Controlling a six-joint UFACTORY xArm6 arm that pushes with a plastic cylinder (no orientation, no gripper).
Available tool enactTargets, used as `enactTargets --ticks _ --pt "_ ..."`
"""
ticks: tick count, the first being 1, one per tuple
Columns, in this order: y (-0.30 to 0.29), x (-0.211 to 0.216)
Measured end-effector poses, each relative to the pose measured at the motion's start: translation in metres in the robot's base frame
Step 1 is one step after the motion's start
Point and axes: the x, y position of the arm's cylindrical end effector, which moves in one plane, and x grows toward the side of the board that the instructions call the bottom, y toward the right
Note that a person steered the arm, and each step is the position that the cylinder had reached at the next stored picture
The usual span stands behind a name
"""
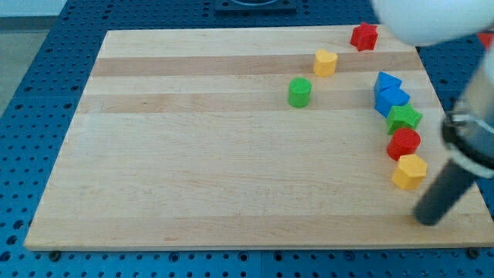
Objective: Push the red circle to the left of the red star
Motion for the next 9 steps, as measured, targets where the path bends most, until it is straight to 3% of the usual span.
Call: enactTargets --ticks 2,3,5,9 --pt "0.096 -0.018" --pt "0.096 -0.049" --pt "0.050 -0.086" --pt "-0.053 -0.100"
